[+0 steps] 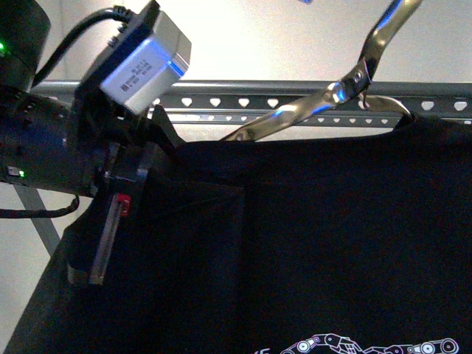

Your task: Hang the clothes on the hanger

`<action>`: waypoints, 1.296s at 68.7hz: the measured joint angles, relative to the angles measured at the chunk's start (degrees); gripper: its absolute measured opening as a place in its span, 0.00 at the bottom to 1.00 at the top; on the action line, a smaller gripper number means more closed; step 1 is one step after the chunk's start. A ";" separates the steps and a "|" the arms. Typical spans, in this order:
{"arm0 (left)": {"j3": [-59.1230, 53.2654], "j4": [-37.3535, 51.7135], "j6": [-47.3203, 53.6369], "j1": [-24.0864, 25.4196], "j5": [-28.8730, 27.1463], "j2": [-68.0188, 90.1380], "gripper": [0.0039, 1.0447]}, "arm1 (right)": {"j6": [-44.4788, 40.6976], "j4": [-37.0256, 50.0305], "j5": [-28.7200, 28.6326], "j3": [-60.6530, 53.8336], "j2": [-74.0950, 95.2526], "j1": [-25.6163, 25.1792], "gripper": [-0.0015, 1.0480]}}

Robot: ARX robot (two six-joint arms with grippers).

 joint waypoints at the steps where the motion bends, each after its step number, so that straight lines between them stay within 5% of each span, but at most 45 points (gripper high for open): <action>1: 0.22 0.31 0.20 -0.20 -0.35 0.42 0.04 | 0.00 0.00 0.00 0.00 0.00 0.00 0.93; 38: 9.22 4.39 2.56 -4.20 -6.62 7.37 0.04 | 0.00 0.00 -0.02 0.00 0.00 0.00 0.93; 64: 13.73 -5.18 5.70 -6.08 -7.48 7.61 0.04 | 0.00 0.00 0.00 0.00 0.00 0.00 0.93; 89: 12.13 -3.87 5.64 -6.64 -8.57 7.54 0.04 | 0.00 0.00 -0.02 0.00 0.00 0.00 0.93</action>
